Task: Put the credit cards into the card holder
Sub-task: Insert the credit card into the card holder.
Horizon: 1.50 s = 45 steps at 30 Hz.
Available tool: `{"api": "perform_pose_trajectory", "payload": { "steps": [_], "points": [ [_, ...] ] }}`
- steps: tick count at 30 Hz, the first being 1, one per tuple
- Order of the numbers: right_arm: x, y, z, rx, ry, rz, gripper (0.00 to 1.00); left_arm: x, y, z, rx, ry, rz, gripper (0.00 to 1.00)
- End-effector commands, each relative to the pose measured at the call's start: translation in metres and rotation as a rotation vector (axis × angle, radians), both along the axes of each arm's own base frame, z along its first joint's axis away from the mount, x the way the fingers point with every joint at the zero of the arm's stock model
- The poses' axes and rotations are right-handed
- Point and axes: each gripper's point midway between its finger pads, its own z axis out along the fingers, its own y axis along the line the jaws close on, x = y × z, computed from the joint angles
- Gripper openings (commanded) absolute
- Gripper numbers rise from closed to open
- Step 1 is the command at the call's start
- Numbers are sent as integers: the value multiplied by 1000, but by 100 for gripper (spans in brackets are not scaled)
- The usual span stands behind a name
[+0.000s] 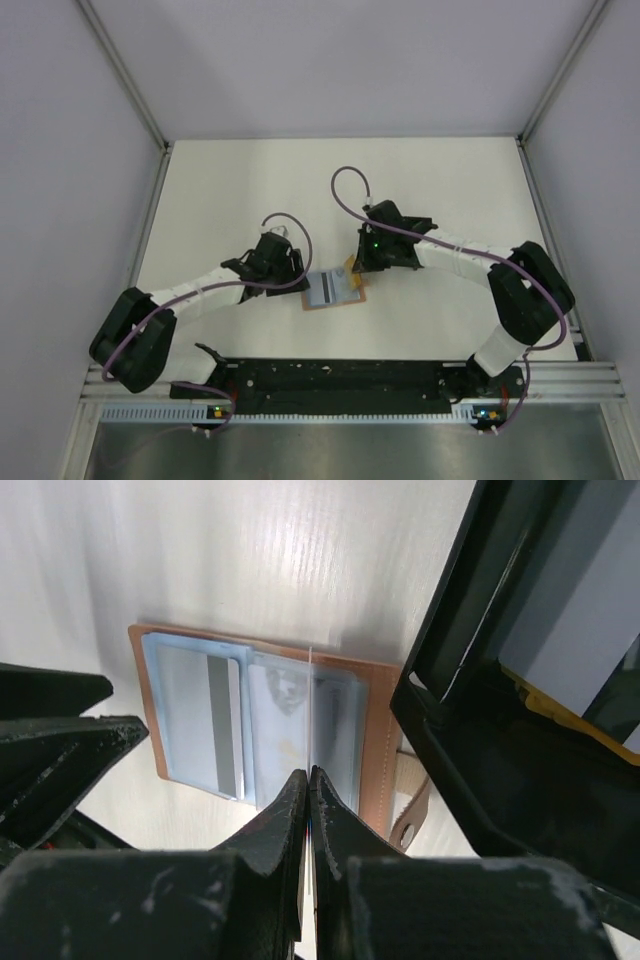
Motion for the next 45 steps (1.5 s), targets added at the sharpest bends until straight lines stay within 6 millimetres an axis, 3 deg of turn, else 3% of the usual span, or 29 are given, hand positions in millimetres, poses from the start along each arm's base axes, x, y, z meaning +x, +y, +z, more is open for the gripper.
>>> {"api": "perform_pose_trajectory", "payload": {
  "steps": [1,10,13,18,28,37,45],
  "points": [
    [10,2,-2,-15,-40,-26,0,-3,-15,7,-104,-23,-44,64],
    [5,-21,-32,-156,2,-46,0,-12,-38,-1,-229,8,-124,62],
    [0,-24,-43,-177,27,-39,0,-12,-44,5,-271,-2,-139,56],
    [-4,-29,-52,-201,43,-35,0,-10,-50,21,-323,-51,-150,36],
    [-3,-28,-54,-203,49,-32,0,-3,-65,45,-411,-118,-199,22],
    [-5,-29,-57,-208,57,-25,0,3,-74,56,-466,-157,-217,23],
    [-5,-28,-57,-206,56,-17,0,3,-75,46,-456,-119,-207,28]
  ]
}}
